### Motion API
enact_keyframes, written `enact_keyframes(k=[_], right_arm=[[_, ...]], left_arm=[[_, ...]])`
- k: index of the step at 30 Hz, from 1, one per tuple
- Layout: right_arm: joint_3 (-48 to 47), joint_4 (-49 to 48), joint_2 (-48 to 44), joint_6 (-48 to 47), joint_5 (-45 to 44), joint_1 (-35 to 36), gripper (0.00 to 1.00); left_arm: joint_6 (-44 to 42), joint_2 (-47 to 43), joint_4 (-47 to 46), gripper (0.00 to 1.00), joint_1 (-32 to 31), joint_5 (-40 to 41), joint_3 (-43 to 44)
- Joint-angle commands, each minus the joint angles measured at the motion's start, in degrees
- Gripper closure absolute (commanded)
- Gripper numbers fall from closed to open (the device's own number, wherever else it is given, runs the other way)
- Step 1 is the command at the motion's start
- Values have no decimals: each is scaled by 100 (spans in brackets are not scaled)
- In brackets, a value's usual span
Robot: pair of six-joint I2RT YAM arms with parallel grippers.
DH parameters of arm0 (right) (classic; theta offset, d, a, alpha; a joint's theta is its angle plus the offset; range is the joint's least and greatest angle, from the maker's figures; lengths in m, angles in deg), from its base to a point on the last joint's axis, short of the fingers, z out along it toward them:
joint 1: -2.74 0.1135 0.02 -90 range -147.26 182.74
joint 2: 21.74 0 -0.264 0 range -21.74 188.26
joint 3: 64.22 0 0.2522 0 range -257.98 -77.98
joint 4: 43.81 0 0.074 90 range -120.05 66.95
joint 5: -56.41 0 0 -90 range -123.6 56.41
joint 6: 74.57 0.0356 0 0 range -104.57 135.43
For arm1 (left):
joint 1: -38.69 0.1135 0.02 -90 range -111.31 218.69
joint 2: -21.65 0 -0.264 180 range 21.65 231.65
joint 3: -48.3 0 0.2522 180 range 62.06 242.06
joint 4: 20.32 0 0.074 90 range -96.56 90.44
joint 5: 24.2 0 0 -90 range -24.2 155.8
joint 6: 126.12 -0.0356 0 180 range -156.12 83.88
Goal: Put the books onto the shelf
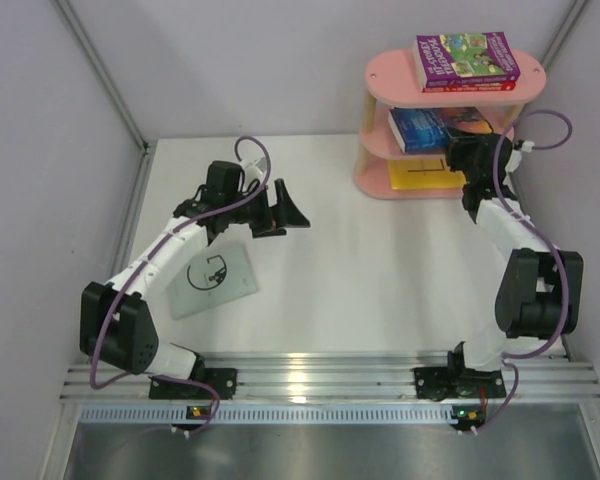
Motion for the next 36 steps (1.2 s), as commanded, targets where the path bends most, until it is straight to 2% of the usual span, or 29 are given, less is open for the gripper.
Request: enact_keyframes(k=[1, 10, 15, 23, 26, 27, 30, 33, 36], right_arm=[[-879, 106, -72, -148, -540, 124, 99], [-1064, 353, 60, -104, -1190, 274, 100], [-1390, 582, 315, -175, -1199, 283, 100], [-1408, 565, 482, -95, -1138, 309, 100], [-1495, 652, 482, -244, -1059, 309, 85], [-1687, 1045, 482, -332, -1050, 309, 75], [-2100, 1748, 473, -586, -867, 309, 61], [-2645, 2880, 517, -981, -585, 256, 52], [-2717, 3315, 439, -1228, -401, 204, 50]], left_arm=[[-99, -15, -426, 1, 17, -194, -54], [-222, -85, -356, 1, 17, -89, -168], [-240, -68, -347, 1, 17, -27, -169], [-319, -76, -216, 2, 17, 165, -72], [-319, -6, -172, 1, 17, 210, -89], [-293, -6, -198, 2, 17, 210, -133], [-257, -6, -268, 2, 17, 201, -195], [-222, -67, -338, 2, 17, 289, -282], [-152, -94, -452, 2, 17, 395, -405]])
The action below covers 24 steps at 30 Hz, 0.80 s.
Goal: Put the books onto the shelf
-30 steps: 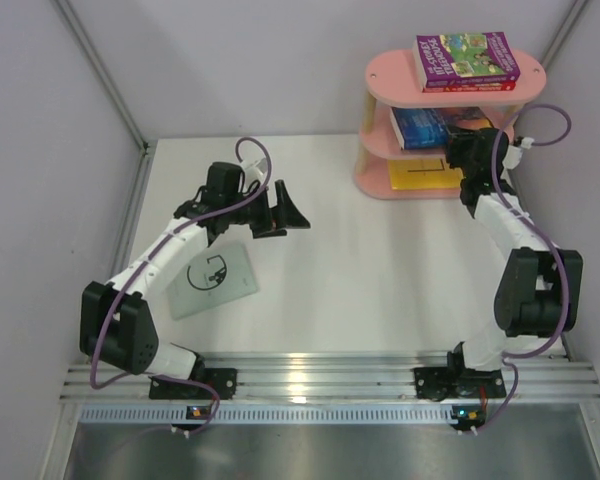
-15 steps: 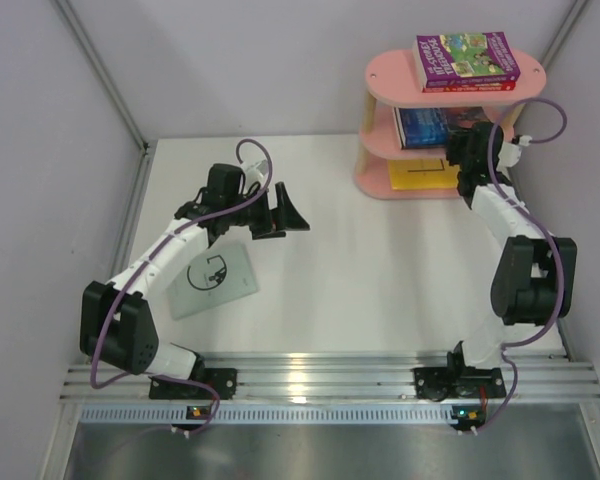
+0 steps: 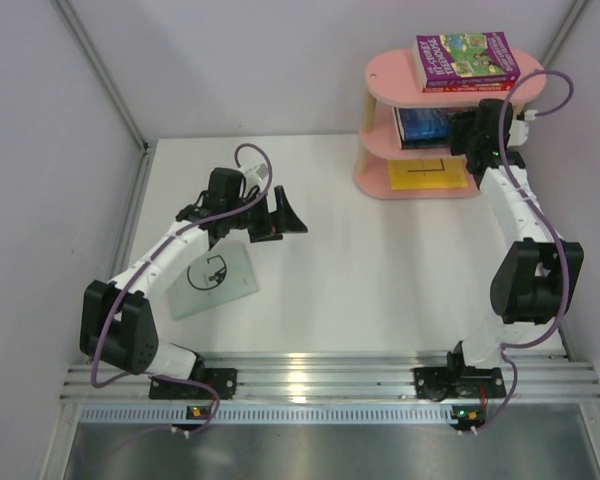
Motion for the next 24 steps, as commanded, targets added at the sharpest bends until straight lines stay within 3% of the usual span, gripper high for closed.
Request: enact_keyframes(k=[1, 17, 20, 24], right_arm=[[-451, 595, -185, -508, 306, -70, 50], [-416, 1096, -299, -666, 807, -307, 45], [-381, 1061, -317, -649, 807, -307, 48], [-284, 895, -404, -649, 799, -307, 60]], left_arm=[[51, -87, -345, 2, 17, 113, -143], [139, -254, -364, 2, 17, 165, -258], [157, -289, -364, 2, 17, 174, -284], [148, -368, -364, 3, 17, 244, -354]])
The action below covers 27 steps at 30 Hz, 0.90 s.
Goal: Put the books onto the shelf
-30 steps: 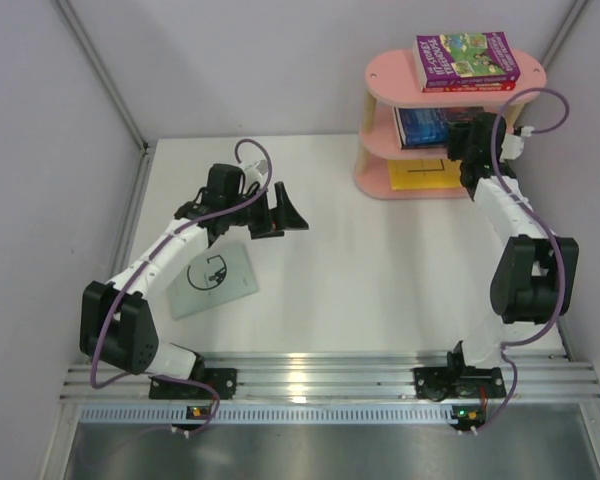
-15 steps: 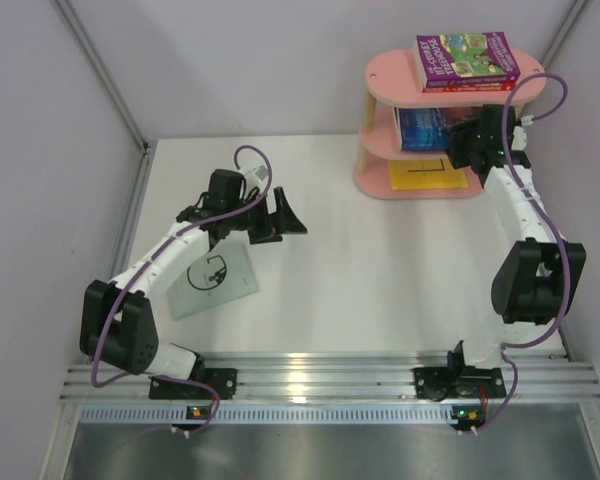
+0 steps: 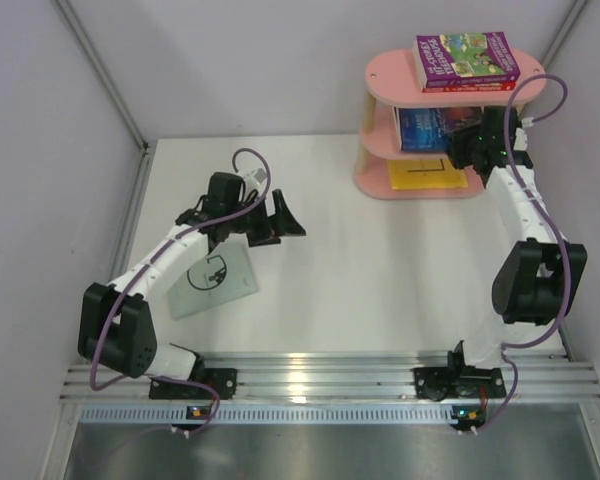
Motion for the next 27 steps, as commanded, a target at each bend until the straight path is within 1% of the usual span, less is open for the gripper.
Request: enact_keyframes(k=[1, 3, 5, 6, 11, 14, 15, 17, 18, 20, 22, 27], right_arm=[[-118, -397, -400, -37, 66, -43, 61], [-100, -433, -392, -10, 66, -51, 61], [-65, -494, -391, 60, 233, -51, 56], [-30, -486, -400, 69, 251, -51, 52], [128, -503, -470, 122, 242, -60, 50], [251, -582, -602, 113, 119, -69, 56], [278, -591, -602, 104, 111, -78, 63], [260, -591, -559, 95, 111, -104, 69], [269, -617, -558, 104, 119, -113, 74], [312, -757, -532, 113, 128, -122, 76], [357, -889, -497, 139, 172, -122, 80], [418, -1197, -365, 280, 347, -130, 81]], left_arm=[[-5, -288, -287, 3, 17, 102, -83], [4, -270, -287, 3, 25, 94, -57], [4, -244, -287, 3, 25, 76, -31], [-5, -244, -287, 3, 17, 76, -5], [-66, -235, -182, 3, 17, 103, 74], [-75, -244, -120, 4, 17, 120, 110], [-75, -252, -120, 4, 17, 94, 119], [-101, -270, -76, 4, 8, 94, 162], [-110, -261, -50, 4, 17, 111, 163], [-119, -244, -32, 4, 8, 129, 215], [-110, -191, -15, 4, 17, 103, 250], [-66, -182, -23, 4, 8, 138, 251]])
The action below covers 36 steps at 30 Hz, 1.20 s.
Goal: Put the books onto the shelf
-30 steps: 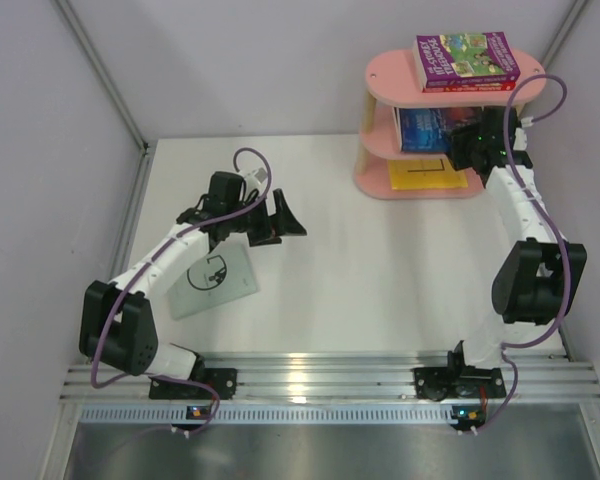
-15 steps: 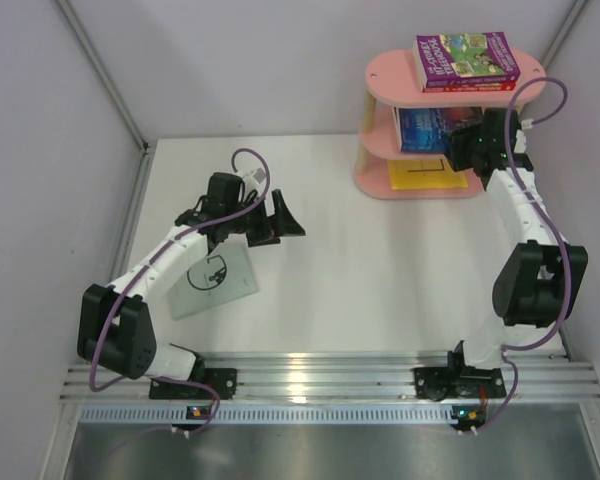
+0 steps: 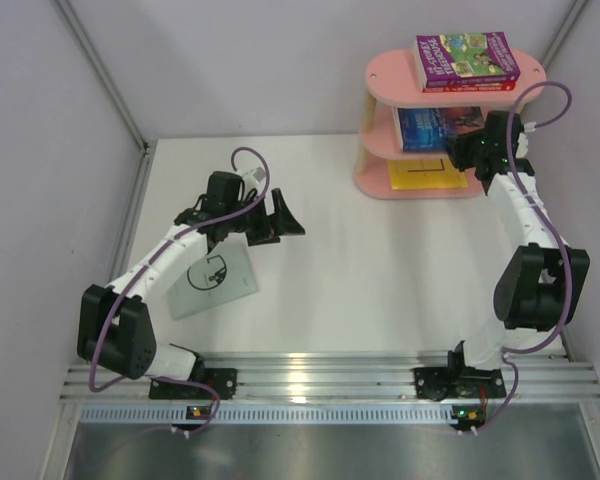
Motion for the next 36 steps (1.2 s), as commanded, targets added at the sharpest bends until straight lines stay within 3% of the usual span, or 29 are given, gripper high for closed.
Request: enact_keyframes(k=[1, 11, 18, 36], right_arm=[[-10, -784, -120, 100, 168, -50, 80], [245, -1259, -111, 390, 133, -50, 84], [614, -1620, -243, 751, -77, -41, 100], [667, -1901, -226, 998, -350, 21, 100]], left_arm=[[-62, -106, -109, 4, 8, 68, 213], [-44, -44, -126, 5, 8, 94, 178], [-36, -70, -144, 5, 8, 120, 169], [-36, -114, -161, 5, 8, 129, 117]])
